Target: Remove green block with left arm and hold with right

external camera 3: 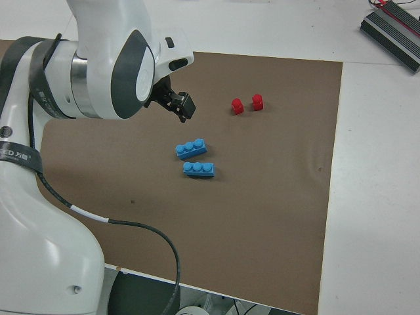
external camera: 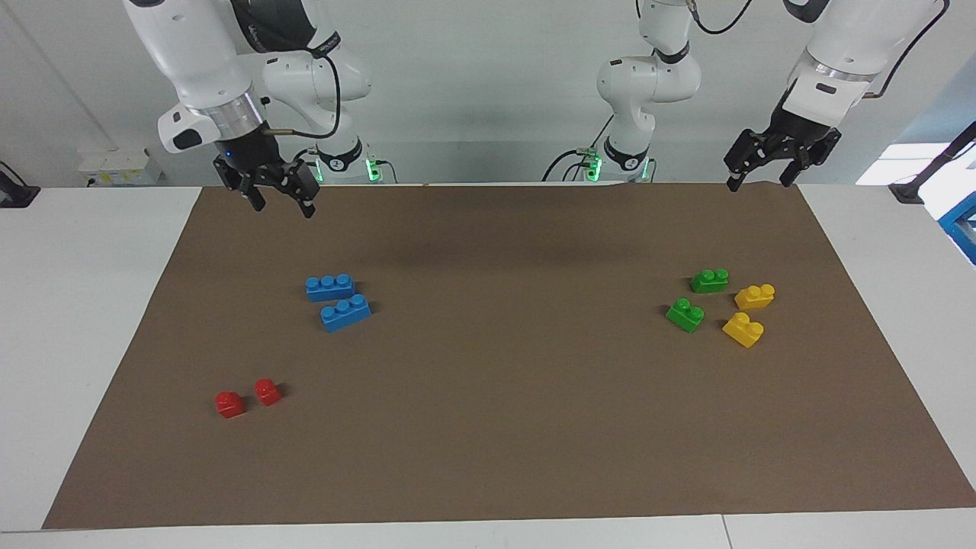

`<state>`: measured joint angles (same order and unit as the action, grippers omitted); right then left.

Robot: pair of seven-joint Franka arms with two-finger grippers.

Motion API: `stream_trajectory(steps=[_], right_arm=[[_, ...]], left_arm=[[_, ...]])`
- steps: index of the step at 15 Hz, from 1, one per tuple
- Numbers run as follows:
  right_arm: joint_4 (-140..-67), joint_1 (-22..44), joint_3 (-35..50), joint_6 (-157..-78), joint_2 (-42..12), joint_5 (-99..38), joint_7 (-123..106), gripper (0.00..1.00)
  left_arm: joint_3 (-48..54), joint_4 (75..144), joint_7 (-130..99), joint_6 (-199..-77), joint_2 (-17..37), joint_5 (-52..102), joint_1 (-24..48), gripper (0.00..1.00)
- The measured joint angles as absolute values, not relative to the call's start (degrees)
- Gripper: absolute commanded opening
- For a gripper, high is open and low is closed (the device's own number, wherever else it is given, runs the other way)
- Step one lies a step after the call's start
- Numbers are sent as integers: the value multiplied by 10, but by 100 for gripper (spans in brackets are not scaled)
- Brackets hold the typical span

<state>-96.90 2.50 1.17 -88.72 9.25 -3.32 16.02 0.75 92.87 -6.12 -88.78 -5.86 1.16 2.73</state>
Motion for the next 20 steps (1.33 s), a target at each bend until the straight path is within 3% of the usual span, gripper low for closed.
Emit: stream_trajectory(steps=[6,20], right_arm=[[-944,18,10,-864,55,-25,143,100],[-935,18,10,-857,54,16,143,100]], left_arm=[[8,929,-61,-888,-59,12,27,100],[8,928,-61,-888,-59,12,27,100]])
